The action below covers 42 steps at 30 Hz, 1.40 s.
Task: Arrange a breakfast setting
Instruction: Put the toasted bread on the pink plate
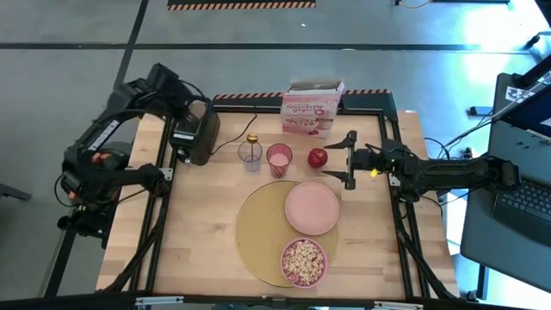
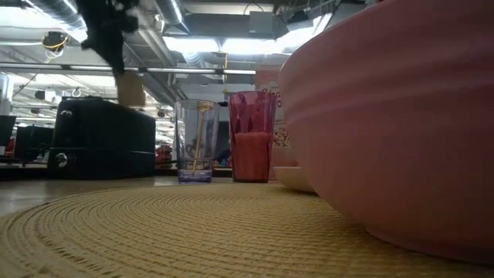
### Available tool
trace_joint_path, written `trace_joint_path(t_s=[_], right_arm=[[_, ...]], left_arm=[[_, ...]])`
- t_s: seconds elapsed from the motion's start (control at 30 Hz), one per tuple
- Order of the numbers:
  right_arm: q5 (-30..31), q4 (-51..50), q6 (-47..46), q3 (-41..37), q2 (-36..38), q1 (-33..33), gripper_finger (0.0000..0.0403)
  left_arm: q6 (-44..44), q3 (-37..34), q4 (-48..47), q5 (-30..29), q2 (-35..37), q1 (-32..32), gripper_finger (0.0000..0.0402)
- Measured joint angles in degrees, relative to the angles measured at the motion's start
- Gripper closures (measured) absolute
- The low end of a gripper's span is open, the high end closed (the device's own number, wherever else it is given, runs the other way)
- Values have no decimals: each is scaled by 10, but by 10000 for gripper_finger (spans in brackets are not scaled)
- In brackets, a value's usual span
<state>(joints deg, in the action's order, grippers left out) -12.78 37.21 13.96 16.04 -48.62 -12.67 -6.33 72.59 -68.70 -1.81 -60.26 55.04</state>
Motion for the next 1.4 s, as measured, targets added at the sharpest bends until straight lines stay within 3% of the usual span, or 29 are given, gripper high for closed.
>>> trace_joint_path(t_s=[0.1, 0.3, 0.47, 0.67, 0.8, 0.97, 1.17, 1.4], right_arm=[[-24, 18, 0, 11, 0, 0, 66], [-39, 15, 13, 57, 0, 0, 66], [-42, 27, 14, 87, -7, 5, 66], [-33, 140, -18, 96, -69, 55, 66], [-29, 172, -30, 117, -122, 79, 66], [-18, 171, 0, 168, -182, 99, 66], [-34, 155, 28, 230, -248, 101, 93], [-48, 151, 35, 256, -277, 101, 172]], left_arm=[[-3, 44, -9, 8, 21, -39, 380], [-28, 72, 59, 104, 67, -173, 380], [-45, 8, 225, 138, 80, -332, 380], [-104, -105, 484, 104, 66, -462, 380], [-146, -166, 648, 93, 46, -493, 380], [-151, -208, 776, 98, 1, -507, 380], [-153, -210, 841, 98, -45, -511, 380], [-152, -210, 855, 103, -55, -511, 380]])
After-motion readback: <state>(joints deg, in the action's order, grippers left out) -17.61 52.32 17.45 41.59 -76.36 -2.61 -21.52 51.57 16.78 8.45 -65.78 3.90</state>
